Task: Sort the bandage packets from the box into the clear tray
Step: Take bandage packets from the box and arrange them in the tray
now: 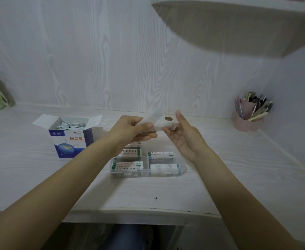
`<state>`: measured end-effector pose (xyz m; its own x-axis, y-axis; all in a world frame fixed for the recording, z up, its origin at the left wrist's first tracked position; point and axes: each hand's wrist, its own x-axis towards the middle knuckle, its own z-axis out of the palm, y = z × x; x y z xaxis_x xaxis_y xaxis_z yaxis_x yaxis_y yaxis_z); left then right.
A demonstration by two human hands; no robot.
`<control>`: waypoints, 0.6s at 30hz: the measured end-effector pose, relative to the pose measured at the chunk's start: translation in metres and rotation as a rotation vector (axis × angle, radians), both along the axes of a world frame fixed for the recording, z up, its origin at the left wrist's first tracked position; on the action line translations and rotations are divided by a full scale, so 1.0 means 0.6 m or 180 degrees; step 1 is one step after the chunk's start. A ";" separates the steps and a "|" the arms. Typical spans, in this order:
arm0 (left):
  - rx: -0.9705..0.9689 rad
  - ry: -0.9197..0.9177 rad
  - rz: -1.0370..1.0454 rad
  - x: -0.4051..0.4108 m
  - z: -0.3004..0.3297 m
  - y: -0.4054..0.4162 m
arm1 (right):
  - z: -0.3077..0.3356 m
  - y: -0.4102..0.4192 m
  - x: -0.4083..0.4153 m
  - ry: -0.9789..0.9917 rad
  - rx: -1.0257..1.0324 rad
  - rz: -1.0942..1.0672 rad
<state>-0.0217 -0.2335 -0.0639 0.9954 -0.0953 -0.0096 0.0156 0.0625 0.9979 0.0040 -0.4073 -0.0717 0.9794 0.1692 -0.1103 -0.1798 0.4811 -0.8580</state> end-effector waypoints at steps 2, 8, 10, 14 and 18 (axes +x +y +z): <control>-0.0061 -0.0038 -0.0019 0.002 -0.003 0.004 | 0.000 -0.001 0.002 0.0061 -0.0154 0.0071; -0.0425 0.0202 0.0124 0.002 -0.004 0.014 | -0.006 -0.006 0.006 0.0127 -0.0886 0.0306; -0.0361 0.0237 0.0252 0.002 -0.007 0.016 | -0.008 -0.013 0.005 -0.0002 -0.1289 0.0135; -0.0289 0.0194 0.0400 0.002 -0.014 0.025 | -0.020 -0.024 0.008 -0.0231 -0.2214 -0.0164; -0.0289 0.0178 0.0358 0.000 -0.019 0.027 | -0.033 -0.025 0.016 -0.0466 -0.3125 -0.0153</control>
<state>-0.0219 -0.2176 -0.0755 0.9980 0.0136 -0.0616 0.0587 0.1568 0.9859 0.0137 -0.4224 -0.0916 0.9980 0.0272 -0.0578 -0.0393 -0.4505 -0.8919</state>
